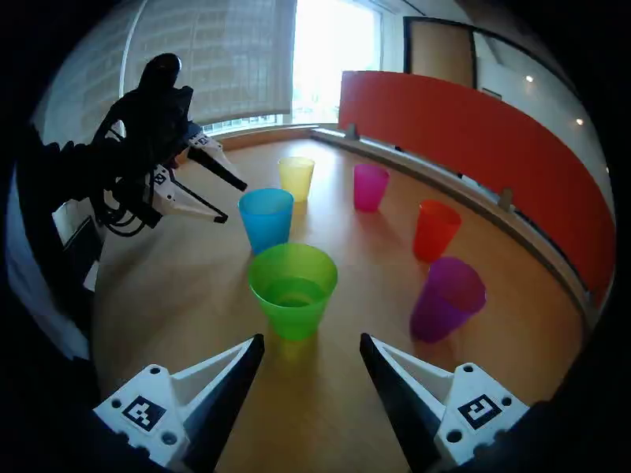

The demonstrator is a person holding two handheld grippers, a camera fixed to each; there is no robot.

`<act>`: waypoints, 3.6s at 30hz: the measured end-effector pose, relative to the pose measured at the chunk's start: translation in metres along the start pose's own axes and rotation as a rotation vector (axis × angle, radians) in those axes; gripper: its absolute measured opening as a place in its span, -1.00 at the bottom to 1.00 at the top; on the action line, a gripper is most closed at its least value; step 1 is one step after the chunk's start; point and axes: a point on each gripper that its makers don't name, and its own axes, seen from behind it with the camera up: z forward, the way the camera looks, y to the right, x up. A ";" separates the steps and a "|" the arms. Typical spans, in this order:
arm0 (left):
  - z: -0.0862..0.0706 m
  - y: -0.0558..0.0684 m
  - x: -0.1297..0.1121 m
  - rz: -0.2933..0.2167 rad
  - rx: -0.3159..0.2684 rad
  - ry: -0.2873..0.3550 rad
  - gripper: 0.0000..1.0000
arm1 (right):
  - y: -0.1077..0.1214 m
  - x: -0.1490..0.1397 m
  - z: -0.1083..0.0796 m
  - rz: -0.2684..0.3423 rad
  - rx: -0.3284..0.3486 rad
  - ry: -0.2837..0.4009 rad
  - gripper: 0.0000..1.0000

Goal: Pour water

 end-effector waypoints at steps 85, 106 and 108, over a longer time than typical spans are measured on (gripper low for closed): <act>-0.139 -0.131 0.028 -0.408 0.576 0.522 0.80 | 0.129 0.062 -0.136 0.333 -0.807 0.579 0.88; -0.131 -0.130 0.038 -0.420 0.630 0.589 0.80 | 0.136 0.108 -0.151 0.274 -0.895 0.613 0.88; -0.129 -0.130 0.038 -0.423 0.635 0.596 0.80 | 0.136 0.109 -0.152 0.278 -0.896 0.614 0.88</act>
